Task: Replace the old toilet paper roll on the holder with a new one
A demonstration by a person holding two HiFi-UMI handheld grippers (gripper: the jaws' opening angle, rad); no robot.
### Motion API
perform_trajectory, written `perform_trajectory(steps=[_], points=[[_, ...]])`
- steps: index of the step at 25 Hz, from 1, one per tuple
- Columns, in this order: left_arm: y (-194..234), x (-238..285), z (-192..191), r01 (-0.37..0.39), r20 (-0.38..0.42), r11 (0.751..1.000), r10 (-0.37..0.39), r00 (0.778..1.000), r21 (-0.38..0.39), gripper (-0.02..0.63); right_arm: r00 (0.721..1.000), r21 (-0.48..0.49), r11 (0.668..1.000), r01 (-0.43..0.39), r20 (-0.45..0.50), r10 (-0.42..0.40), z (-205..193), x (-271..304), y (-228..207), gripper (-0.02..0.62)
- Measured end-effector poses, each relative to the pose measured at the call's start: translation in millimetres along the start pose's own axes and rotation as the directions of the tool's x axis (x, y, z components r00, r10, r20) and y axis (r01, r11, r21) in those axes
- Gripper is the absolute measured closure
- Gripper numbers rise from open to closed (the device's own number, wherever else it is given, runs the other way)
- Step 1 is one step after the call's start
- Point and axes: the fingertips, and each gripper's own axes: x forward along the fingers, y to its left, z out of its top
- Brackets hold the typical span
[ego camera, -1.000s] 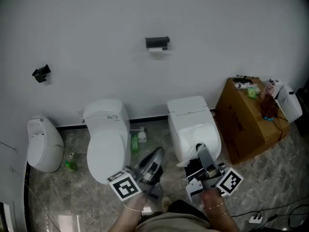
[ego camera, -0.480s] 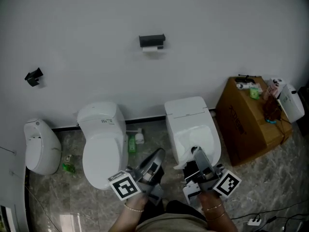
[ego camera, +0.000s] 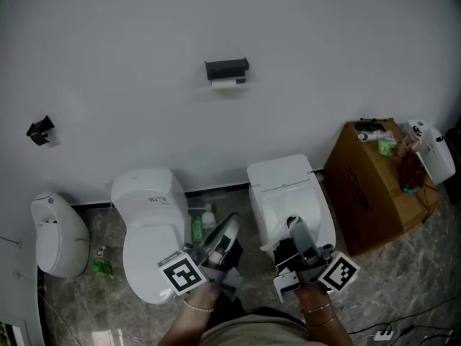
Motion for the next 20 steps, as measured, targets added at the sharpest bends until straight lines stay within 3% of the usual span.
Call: perform_trajectory(steps=[4,10,15,20], points=[[24.5,31.6,41.4,0.023,-0.036,0.998,-0.021,0.999,0.058,0.604,1.0,-0.028,1.0,-0.003,0.009,0.003,3.8,49.8,-14.4,0.169],[59.7,71.5,91.8,0.066,-0.078,0.996,-0.061,0.995,0.057,0.603,1.0,-0.072,0.997,0.015,0.026,-0.013,7.4,122.3,-41.9,0.17],[92.5,95.9,134.5,0.069,-0.112,0.988,-0.054,0.992,0.136,0.604,0.999,-0.089,0.996,0.025,0.04,-0.022,4.2,179.9,-64.5,0.17],[120.1,116.2,160.2,0.081,-0.149,0.983,-0.056,0.987,0.163,0.603,0.997,-0.111,0.993,0.035,0.068,-0.027,2.9,221.2,-82.7,0.17]])
